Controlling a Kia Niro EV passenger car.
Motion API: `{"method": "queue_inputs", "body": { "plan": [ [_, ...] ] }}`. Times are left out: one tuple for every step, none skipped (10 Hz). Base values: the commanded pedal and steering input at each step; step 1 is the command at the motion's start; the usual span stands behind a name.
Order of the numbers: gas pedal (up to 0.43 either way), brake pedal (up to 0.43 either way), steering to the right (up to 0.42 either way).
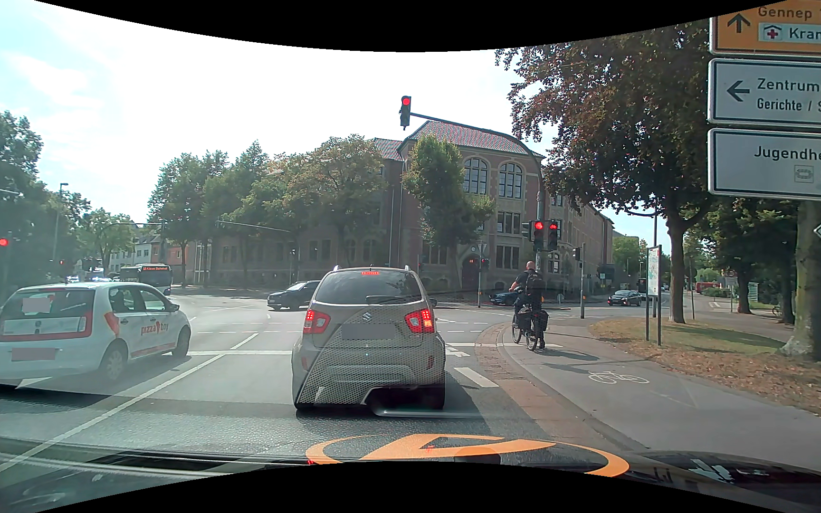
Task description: Follow the waypoints while adhering to traffic rules and regulations
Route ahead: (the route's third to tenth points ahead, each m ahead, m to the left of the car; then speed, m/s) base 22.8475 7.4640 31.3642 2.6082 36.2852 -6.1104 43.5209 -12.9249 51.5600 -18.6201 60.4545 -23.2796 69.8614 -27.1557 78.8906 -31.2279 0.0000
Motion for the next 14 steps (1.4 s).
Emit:
{"method": "queue_inputs", "body": {
  "plan": [
    [0.0,0.177,-0.045],
    [0.0,0.177,-0.046],
    [0.0,0.177,-0.045],
    [0.0,0.171,-0.046],
    [0.0,0.177,-0.045],
    [0.0,0.177,-0.045],
    [0.0,0.177,-0.045],
    [0.0,0.171,-0.046],
    [0.0,0.177,-0.046],
    [0.0,0.171,-0.046],
    [0.0,0.177,-0.046],
    [0.0,0.171,-0.046],
    [0.0,0.177,-0.046],
    [0.0,0.177,-0.046]
  ]
}}
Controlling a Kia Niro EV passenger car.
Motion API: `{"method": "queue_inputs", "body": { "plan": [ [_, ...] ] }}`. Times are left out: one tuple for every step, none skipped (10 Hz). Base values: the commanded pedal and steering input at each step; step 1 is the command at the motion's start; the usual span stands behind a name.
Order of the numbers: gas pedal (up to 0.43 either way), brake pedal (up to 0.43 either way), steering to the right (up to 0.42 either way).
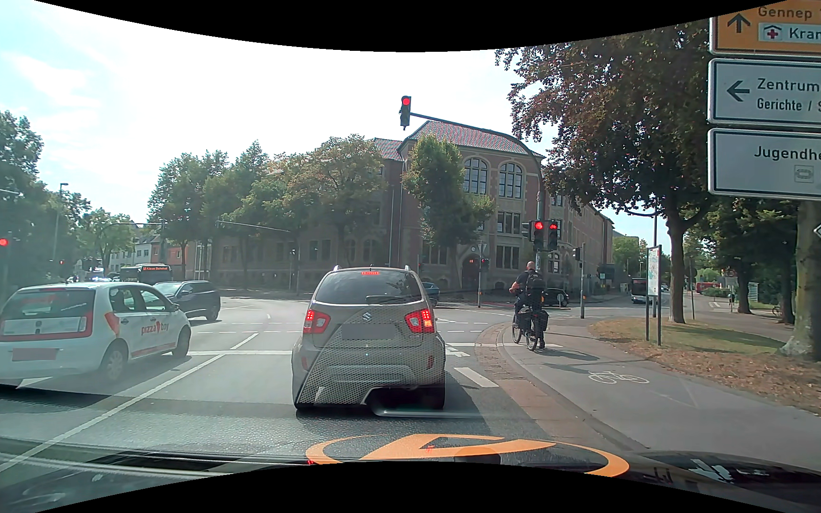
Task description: Follow the waypoints while adhering to traffic rules and regulations
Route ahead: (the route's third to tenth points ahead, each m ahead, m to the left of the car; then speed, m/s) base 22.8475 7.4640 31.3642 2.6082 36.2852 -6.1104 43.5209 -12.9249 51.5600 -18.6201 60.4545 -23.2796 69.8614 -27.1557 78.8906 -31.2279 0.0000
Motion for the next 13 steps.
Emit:
{"method": "queue_inputs", "body": {
  "plan": [
    [0.0,0.171,-0.045],
    [0.0,0.177,-0.045],
    [0.0,0.177,-0.045],
    [0.0,0.177,-0.046],
    [0.0,0.171,-0.046],
    [0.0,0.171,-0.046],
    [0.0,0.171,-0.045],
    [0.0,0.177,-0.046],
    [0.0,0.177,-0.046],
    [0.0,0.177,-0.045],
    [0.0,0.177,-0.046],
    [0.0,0.171,-0.046],
    [0.0,0.171,-0.045]
  ]
}}
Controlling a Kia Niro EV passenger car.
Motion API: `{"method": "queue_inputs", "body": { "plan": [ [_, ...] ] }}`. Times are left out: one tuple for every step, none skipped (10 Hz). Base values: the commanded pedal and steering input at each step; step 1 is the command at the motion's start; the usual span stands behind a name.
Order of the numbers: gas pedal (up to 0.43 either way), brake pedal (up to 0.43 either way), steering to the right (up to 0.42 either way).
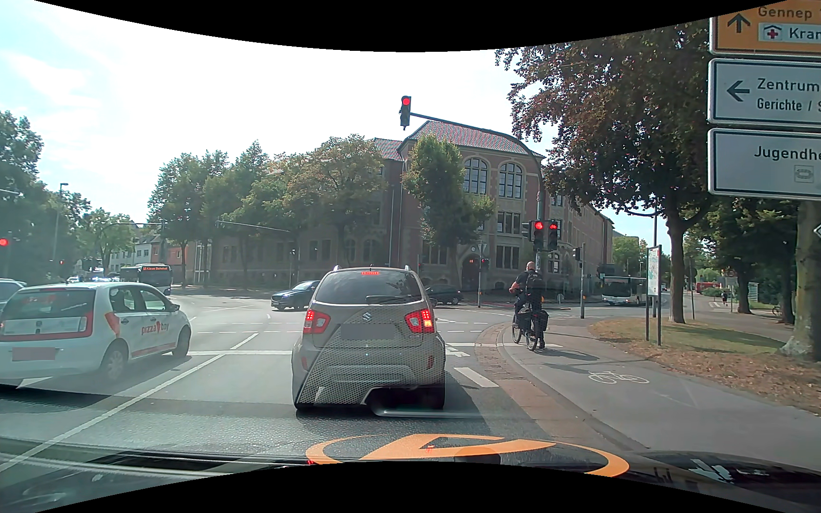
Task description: Follow the waypoints while adhering to traffic rules and regulations
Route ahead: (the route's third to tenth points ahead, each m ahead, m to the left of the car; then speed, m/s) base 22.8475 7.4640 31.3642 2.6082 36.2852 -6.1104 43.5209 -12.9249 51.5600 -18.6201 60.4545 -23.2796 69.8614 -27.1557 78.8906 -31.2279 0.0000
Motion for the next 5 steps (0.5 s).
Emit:
{"method": "queue_inputs", "body": {
  "plan": [
    [0.0,0.177,-0.045],
    [0.0,0.177,-0.045],
    [0.0,0.177,-0.045],
    [0.0,0.177,-0.045],
    [0.0,0.177,-0.045]
  ]
}}
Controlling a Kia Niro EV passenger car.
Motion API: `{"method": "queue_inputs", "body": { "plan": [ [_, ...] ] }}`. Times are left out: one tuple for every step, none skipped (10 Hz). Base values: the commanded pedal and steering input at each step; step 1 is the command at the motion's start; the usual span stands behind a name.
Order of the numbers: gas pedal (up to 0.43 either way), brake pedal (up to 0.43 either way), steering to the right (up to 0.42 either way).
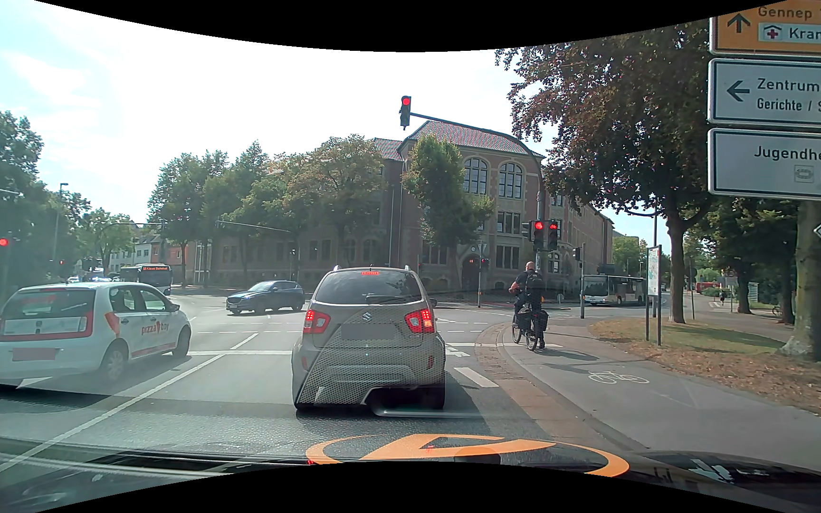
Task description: Follow the waypoints while adhering to traffic rules and regulations
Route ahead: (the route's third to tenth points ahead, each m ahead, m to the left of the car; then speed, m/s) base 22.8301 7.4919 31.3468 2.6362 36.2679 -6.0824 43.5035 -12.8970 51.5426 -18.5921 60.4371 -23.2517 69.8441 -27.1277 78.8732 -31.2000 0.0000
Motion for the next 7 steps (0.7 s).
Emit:
{"method": "queue_inputs", "body": {
  "plan": [
    [0.0,0.171,-0.046],
    [0.0,0.177,-0.045],
    [0.0,0.171,-0.046],
    [0.0,0.177,-0.045],
    [0.0,0.177,-0.045],
    [0.0,0.177,-0.046],
    [0.0,0.171,-0.046]
  ]
}}
